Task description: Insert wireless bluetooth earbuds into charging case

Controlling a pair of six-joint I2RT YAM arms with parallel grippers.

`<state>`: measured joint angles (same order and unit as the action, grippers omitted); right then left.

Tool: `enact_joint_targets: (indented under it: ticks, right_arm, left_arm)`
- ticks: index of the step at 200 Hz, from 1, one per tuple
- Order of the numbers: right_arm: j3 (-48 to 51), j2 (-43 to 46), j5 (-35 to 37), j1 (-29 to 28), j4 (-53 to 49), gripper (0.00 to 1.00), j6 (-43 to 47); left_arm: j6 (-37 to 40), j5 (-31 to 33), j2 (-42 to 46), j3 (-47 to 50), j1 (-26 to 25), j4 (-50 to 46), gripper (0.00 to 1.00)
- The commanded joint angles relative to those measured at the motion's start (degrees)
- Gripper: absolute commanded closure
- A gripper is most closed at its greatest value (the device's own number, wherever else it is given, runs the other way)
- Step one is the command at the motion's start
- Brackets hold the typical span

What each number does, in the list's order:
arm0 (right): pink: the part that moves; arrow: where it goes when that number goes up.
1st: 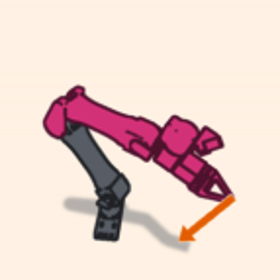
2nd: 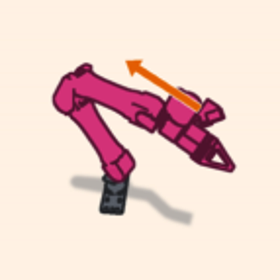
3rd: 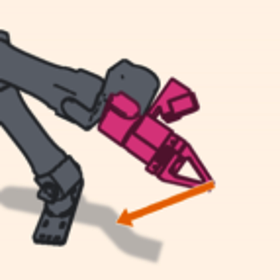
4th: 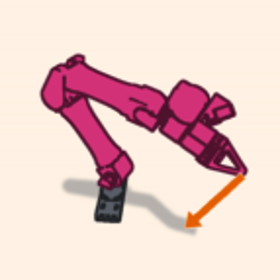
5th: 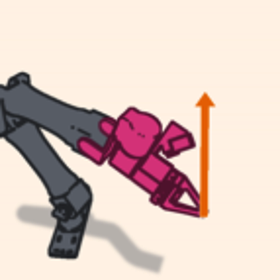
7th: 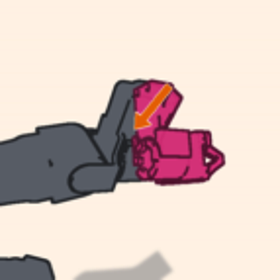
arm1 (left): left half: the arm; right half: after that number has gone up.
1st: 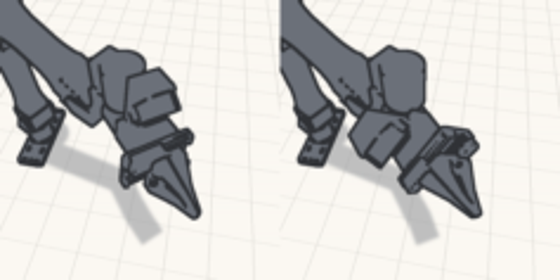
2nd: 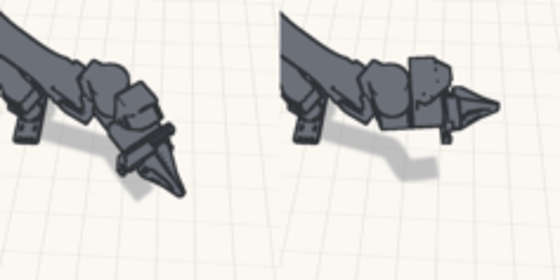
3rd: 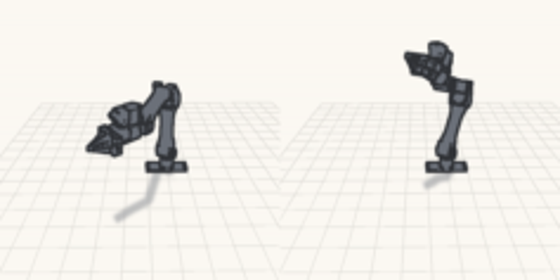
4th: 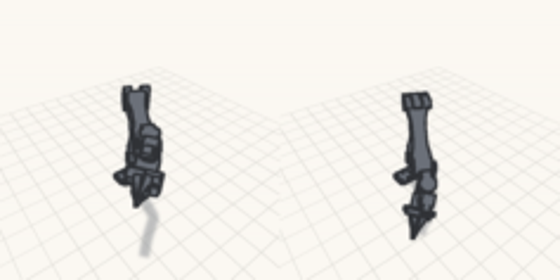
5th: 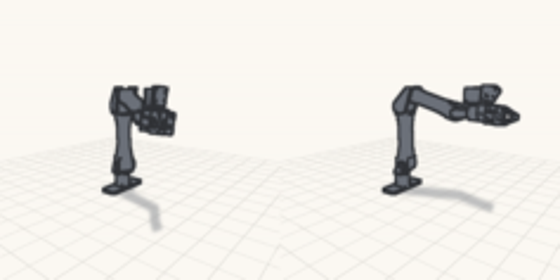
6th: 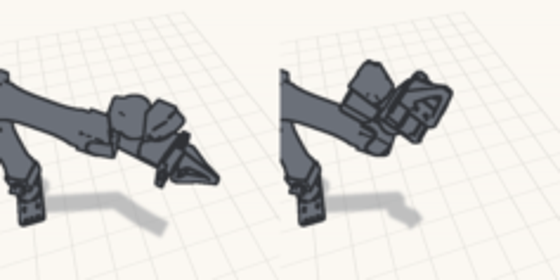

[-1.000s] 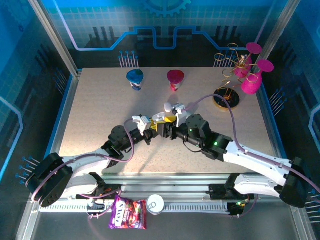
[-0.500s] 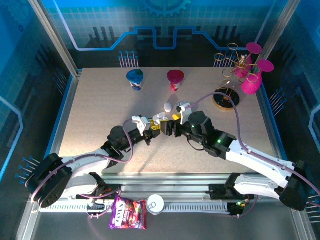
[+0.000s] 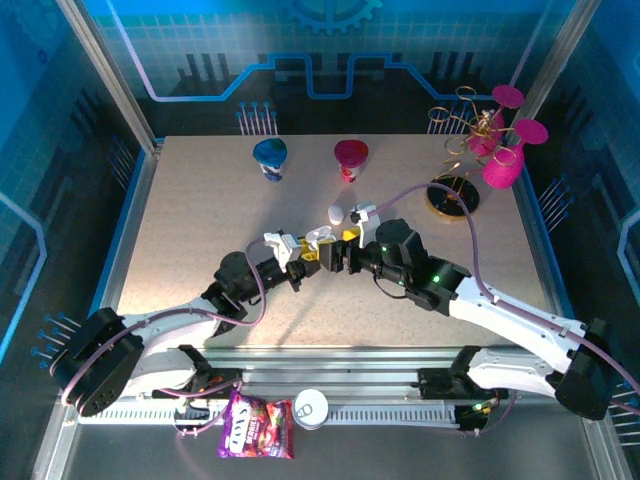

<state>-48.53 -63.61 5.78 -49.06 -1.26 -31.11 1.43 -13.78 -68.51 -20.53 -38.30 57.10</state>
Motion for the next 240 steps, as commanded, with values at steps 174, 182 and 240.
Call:
enact_joint_targets:
  ticks: [174,182,240]
  right_arm:
    - [-0.5,-0.5,-5.5,4.2,-1.3,0.31,-1.1]
    - [-0.5,-0.6,-5.8,4.2,-1.2,0.31,-1.0]
    - [-3.7,-3.3,-11.5,3.8,-2.9,0.31,1.4]
  left_arm:
    - [0.2,-2.3,1.7,-0.9,0.0,2.0,1.00]
    - [0.3,-2.3,1.6,-0.9,0.0,1.9,1.00]
    - [0.3,-2.5,1.5,-0.9,0.0,2.0,1.00]
